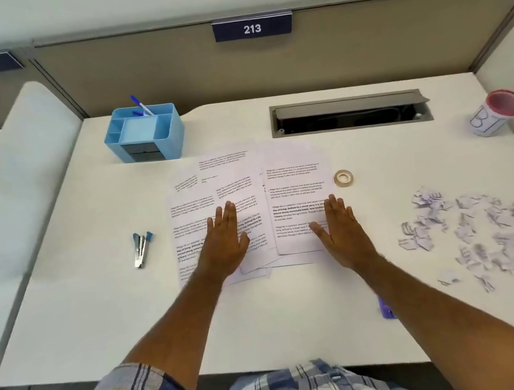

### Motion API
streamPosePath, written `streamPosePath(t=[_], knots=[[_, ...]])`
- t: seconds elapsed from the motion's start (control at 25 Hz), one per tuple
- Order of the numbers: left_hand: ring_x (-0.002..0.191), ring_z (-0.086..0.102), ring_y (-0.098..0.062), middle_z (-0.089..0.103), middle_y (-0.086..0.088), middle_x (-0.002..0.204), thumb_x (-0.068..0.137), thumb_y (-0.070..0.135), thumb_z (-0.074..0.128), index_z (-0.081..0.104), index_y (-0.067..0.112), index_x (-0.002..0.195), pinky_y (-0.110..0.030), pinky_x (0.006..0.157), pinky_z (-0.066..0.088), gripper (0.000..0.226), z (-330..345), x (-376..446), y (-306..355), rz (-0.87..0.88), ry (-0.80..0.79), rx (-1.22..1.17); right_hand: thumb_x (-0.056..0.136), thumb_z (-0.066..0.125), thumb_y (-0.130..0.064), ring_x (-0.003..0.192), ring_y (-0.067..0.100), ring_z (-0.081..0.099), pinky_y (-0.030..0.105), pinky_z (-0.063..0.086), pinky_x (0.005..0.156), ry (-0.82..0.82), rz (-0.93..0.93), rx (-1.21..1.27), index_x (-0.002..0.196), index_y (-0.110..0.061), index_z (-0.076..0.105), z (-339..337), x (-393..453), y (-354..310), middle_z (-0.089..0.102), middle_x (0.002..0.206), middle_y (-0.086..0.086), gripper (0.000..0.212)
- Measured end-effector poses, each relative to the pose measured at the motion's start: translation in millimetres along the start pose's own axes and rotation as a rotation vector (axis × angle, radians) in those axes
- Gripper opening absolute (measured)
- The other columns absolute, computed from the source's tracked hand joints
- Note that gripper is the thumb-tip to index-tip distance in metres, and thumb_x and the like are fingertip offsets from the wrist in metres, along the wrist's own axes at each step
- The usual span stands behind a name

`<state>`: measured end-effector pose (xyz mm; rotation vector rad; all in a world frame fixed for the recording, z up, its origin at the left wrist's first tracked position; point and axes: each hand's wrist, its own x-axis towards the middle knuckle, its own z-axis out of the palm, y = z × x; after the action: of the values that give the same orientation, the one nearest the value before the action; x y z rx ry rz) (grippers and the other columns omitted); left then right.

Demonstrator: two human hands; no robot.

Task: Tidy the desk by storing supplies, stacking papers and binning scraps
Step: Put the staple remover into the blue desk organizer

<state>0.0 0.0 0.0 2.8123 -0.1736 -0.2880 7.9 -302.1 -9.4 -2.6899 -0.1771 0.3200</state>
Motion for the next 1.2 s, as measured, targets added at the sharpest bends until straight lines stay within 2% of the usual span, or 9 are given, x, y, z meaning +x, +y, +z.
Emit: streamPosePath(t=[0.16,0.32,0.4,0.48,0.56,0.72,0.96,1.08,1.2], knots=[[0.159,0.003,-0.031,0.003,-0.01,0.172,0.103,0.041,0.034,0.004,0.006,0.163,-0.044,0.129,0.005,0.075,16.8,-16.7,-5.7,-0.058,-0.096,0.029,0.088,-0.002,-0.08,0.158,0.022,-0.001,0.037,0.0,0.129,-0.068,0.015,-0.038,0.162,-0.007,0.002,17.4,-14.2,4.4,-0.002,0.171,0.008,0.104],[0.159,0.003,-0.031,0.001,-0.009,0.172,0.098,0.054,0.02,0.001,0.006,0.162,-0.042,0.128,0.004,0.082,27.7,-19.9,-9.0,-0.084,-0.181,0.048,0.087,0.002,-0.079,0.158,0.024,0.002,0.036,0.0,0.128,-0.073,0.027,-0.043,0.161,-0.004,0.005,29.2,-19.2,10.3,0.001,0.171,0.01,0.105],[0.159,0.002,-0.032,-0.001,-0.009,0.172,0.103,0.052,0.025,0.002,0.008,0.163,-0.043,0.129,0.005,0.078,36.4,-19.6,-11.4,-0.087,-0.197,0.063,0.084,-0.003,-0.083,0.158,0.025,0.003,0.035,-0.001,0.127,-0.074,0.03,-0.05,0.161,-0.004,0.005,33.4,-18.8,13.1,0.002,0.171,0.011,0.111],[0.158,0.003,-0.032,-0.001,-0.009,0.172,0.1,0.057,0.02,0.007,0.008,0.163,-0.045,0.129,0.008,0.081,38.7,-18.9,-11.9,-0.082,-0.198,0.045,0.09,0.007,-0.079,0.158,0.026,0.005,0.035,0.0,0.127,-0.077,0.04,-0.054,0.161,-0.004,0.007,33.6,-17.1,13.8,0.003,0.171,0.011,0.103],[0.158,0.005,-0.032,0.001,-0.008,0.172,0.091,0.061,0.009,0.01,0.008,0.163,-0.046,0.129,0.01,0.089,38.8,-16.5,-13.9,-0.077,-0.193,0.036,0.1,0.031,-0.064,0.157,0.028,0.013,0.038,0.006,0.128,-0.046,0.037,-0.069,0.161,-0.003,0.015,34.3,-14.0,12.5,0.011,0.17,0.013,0.088],[0.158,0.006,-0.031,0.002,-0.006,0.172,0.088,0.062,0.005,0.014,0.01,0.163,-0.044,0.129,0.009,0.092,35.5,-15.9,-19.4,-0.076,-0.149,0.014,0.099,0.055,-0.046,0.138,0.034,0.041,0.047,0.036,0.118,0.061,-0.038,-0.055,0.15,-0.003,0.038,37.5,-4.4,-2.0,0.042,0.152,0.013,0.069],[0.158,-0.007,-0.029,-0.003,-0.006,0.172,0.094,0.06,0.013,0.007,0.009,0.163,-0.044,0.129,0.005,0.086,20.3,-19.3,-42.5,-0.094,-0.062,-0.004,0.098,0.06,-0.038,0.138,0.032,0.041,0.046,0.039,0.116,0.082,-0.101,0.02,0.148,-0.004,0.043,47.9,24.0,-50.8,0.045,0.148,0.013,0.063],[0.158,-0.01,-0.026,-0.004,-0.007,0.171,0.102,0.051,0.029,0.005,0.006,0.163,-0.042,0.129,0.002,0.079,7.8,-19.8,-62.8,-0.117,0.018,-0.002,0.099,0.057,-0.04,0.14,0.032,0.04,0.047,0.038,0.116,0.064,-0.167,0.013,0.149,-0.004,0.04,56.0,39.4,-78.6,0.044,0.15,0.013,0.065],[0.158,-0.005,-0.029,0.002,-0.01,0.171,0.099,0.053,0.023,0.011,0.003,0.162,-0.045,0.129,0.006,0.081,-1.7,-21.5,-88.5,-0.163,0.049,0.01,0.1,0.055,-0.041,0.141,0.029,0.039,0.045,0.037,0.118,0.054,-0.241,0.01,0.15,-0.005,0.039,64.9,50.8,-109.7,0.043,0.152,0.012,0.065]])
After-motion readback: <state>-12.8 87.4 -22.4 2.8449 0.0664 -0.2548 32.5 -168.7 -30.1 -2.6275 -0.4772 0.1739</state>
